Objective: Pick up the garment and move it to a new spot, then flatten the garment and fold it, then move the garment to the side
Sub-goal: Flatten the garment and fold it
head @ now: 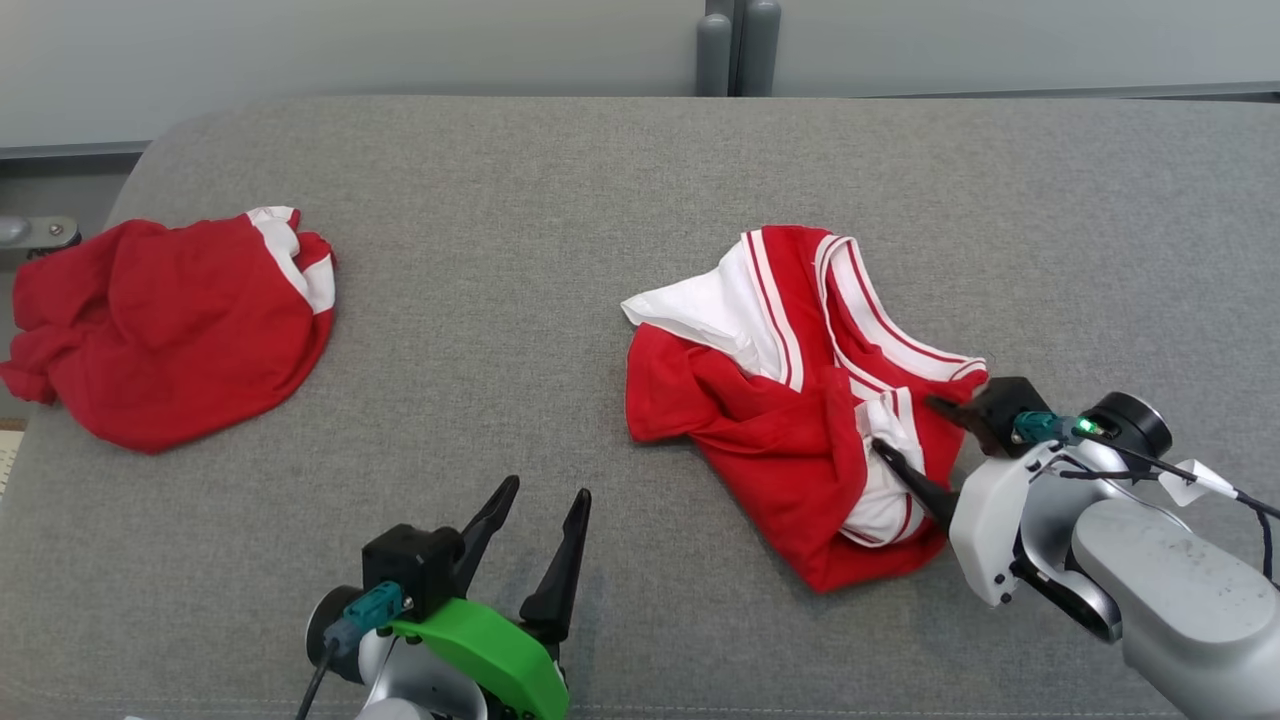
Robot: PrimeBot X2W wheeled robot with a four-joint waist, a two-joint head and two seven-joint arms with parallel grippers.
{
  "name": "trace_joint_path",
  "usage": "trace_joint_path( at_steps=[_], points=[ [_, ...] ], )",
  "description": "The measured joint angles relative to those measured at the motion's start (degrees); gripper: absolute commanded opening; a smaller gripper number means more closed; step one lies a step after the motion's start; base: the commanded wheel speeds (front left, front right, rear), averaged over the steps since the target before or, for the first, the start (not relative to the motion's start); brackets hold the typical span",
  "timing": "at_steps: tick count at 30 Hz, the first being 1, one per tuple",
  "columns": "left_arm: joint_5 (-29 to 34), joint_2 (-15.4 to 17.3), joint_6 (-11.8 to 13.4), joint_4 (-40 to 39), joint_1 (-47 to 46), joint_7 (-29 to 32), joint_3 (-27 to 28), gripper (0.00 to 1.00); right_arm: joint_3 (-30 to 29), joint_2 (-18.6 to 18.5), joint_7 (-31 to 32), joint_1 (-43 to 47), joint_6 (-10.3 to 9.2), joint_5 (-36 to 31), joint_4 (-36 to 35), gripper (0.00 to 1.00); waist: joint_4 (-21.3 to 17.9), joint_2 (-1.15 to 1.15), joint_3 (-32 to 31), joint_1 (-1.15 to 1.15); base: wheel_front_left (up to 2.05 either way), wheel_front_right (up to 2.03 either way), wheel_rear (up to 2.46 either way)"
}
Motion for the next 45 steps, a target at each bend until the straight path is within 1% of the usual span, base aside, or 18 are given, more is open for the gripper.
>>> trace_joint_path(
  at_steps=[5, 13, 20, 23, 24, 25, 26, 28, 30, 31, 32, 40, 44, 45],
  points=[
    [0.0, 0.0, 0.0, 0.7, 0.0, 0.0, -0.1, 1.00, -1.8, -1.0, -0.7, 0.0, -0.96, 0.5, -1.1, 1.00, 0.2, 0.00, -0.2, 0.00, 0.00, 0.00, 0.00],
    [0.0, 0.0, -0.1, 1.5, -0.1, 0.2, -0.4, 1.00, -2.8, -2.8, -0.9, 0.0, -1.15, 2.1, -2.0, 1.00, 0.7, 0.00, -0.5, 0.00, 0.00, 0.00, 0.00],
    [0.0, 0.0, -0.1, 1.8, -0.2, 0.2, -0.3, 1.00, -0.7, -0.8, 0.2, 1.5, -0.10, 3.0, -3.4, 1.00, 1.4, 0.00, -0.7, 0.00, 0.00, 0.00, 0.00],
    [0.0, 0.0, -0.1, 1.9, -0.2, 0.2, -0.4, 1.00, -0.4, -0.8, 0.4, 2.3, 0.11, 3.1, -3.4, 0.73, 1.6, 0.00, -0.7, 0.00, 0.00, 0.00, 0.00],
    [0.0, 0.0, -0.1, 1.9, -0.2, 0.2, -0.3, 1.00, -0.2, -0.8, 0.7, 2.6, 0.11, 3.2, -3.4, 0.55, 1.7, 0.00, -0.8, 0.00, 0.00, 0.00, 0.00],
    [0.0, 0.0, -0.1, 1.9, -0.2, 0.2, -0.3, 1.00, -0.2, -0.7, 0.8, 2.6, 0.11, 3.4, -3.4, 0.47, 1.8, 0.00, -0.8, 0.00, 0.00, 0.00, 0.00],
    [0.0, 0.0, -0.1, 1.9, -0.2, 0.2, -0.3, 1.00, -0.2, -0.7, 0.8, 2.6, 0.11, 3.4, -3.4, 0.47, 1.8, 0.00, -0.8, 0.00, 0.00, 0.00, 0.00],
    [0.0, 0.0, -0.1, 2.0, -0.2, 0.2, -0.3, 1.00, -0.2, -0.7, 1.0, 2.7, 0.11, 3.5, -3.4, 0.32, 1.9, 0.00, -0.7, 0.00, 0.00, 0.00, 0.00],
    [0.0, 0.0, -0.1, 2.0, -0.2, 0.2, -0.3, 1.00, -0.2, -0.7, 1.3, 2.8, 0.13, 3.6, -3.4, 0.20, 1.9, 0.00, -0.7, 0.00, 0.00, 0.00, 0.00],
    [0.0, 0.0, -0.1, 2.0, -0.2, 0.2, -0.1, 1.00, -0.1, -0.6, 1.6, 2.9, 0.29, 3.9, -3.4, 0.02, 1.9, 0.00, -0.7, 0.00, 0.00, 0.00, 0.00],
    [0.0, 0.0, -0.1, 2.0, -0.2, 0.2, -0.1, 1.00, -0.2, -0.5, 1.7, 3.1, 0.35, 4.3, -3.4, 0.00, 1.8, 0.00, -0.7, 0.00, 0.00, 0.00, 0.00],
    [0.0, 0.2, -0.1, 2.1, -0.2, 0.1, 0.8, 1.00, -1.3, 0.0, 2.5, 3.5, 0.53, 6.2, -4.3, 0.00, 0.5, 0.00, -0.8, 0.00, 0.00, 0.00, 0.00],
    [0.0, 0.5, -0.1, 2.0, -0.2, 0.0, 1.2, 1.00, -4.1, -0.8, 1.6, 3.2, -0.26, 7.1, -6.2, 0.00, -0.8, 0.00, -0.9, 0.00, 0.00, 0.00, 0.00],
    [0.0, 0.5, -0.1, 2.0, -0.2, -0.1, 1.3, 1.00, -5.0, -1.2, 1.1, 3.1, -0.73, 7.1, -6.6, 0.00, -1.1, 0.00, -0.9, 0.00, 0.00, 0.00, 0.00]
  ],
)
